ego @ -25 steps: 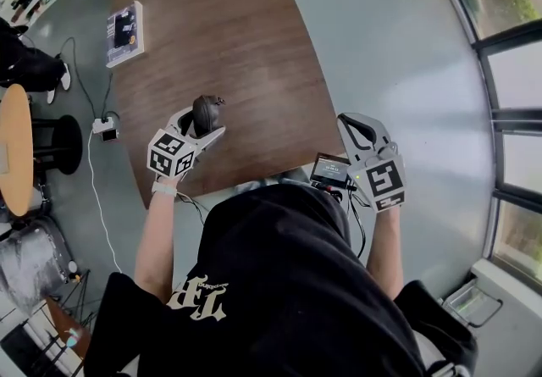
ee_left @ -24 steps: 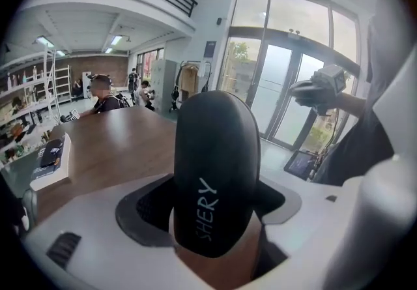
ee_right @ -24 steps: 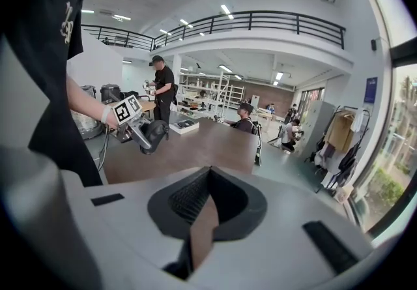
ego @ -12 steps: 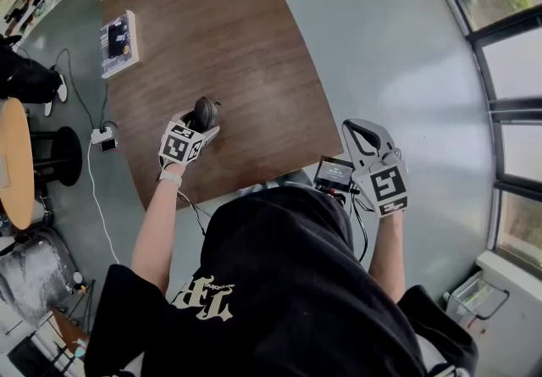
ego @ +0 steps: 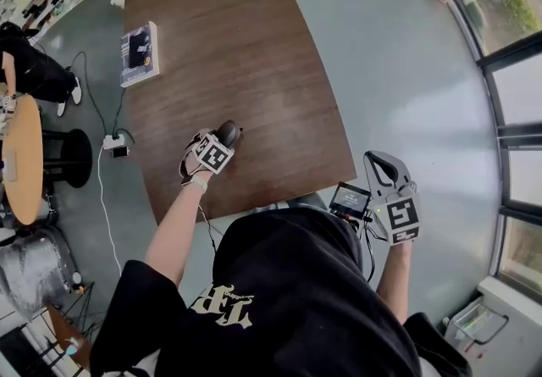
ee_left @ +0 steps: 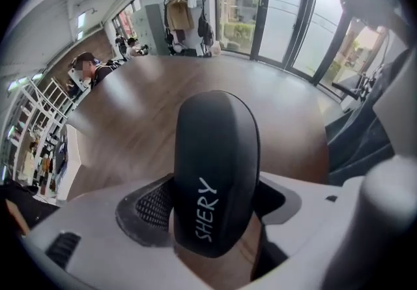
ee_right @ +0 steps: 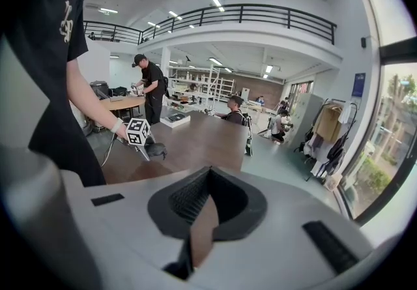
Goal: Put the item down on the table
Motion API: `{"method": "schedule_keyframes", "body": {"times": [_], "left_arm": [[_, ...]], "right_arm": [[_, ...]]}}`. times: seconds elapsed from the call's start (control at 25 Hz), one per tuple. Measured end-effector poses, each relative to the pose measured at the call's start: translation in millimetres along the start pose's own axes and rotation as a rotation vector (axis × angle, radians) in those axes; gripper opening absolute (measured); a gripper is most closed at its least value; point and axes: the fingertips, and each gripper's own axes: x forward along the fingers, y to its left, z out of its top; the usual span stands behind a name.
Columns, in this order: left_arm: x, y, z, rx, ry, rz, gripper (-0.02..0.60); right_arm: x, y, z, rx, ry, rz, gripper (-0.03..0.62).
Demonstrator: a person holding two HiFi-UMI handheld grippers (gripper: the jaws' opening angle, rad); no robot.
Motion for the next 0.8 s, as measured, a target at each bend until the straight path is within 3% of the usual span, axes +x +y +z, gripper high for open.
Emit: {"method": "schedule_keyframes", "body": {"times": [0.4, 0.8], "left_arm": [[29, -6, -24, 0.125, 0.231, 0.020, 0.351], [43, -7, -38, 0.148, 0.237, 0.005, 0.351]], "right_arm": [[-7, -5, -13, 0.024, 0.037, -0.031, -0.012], [3, 8, -15, 0.020, 0.079, -0.005, -0.012]]}}
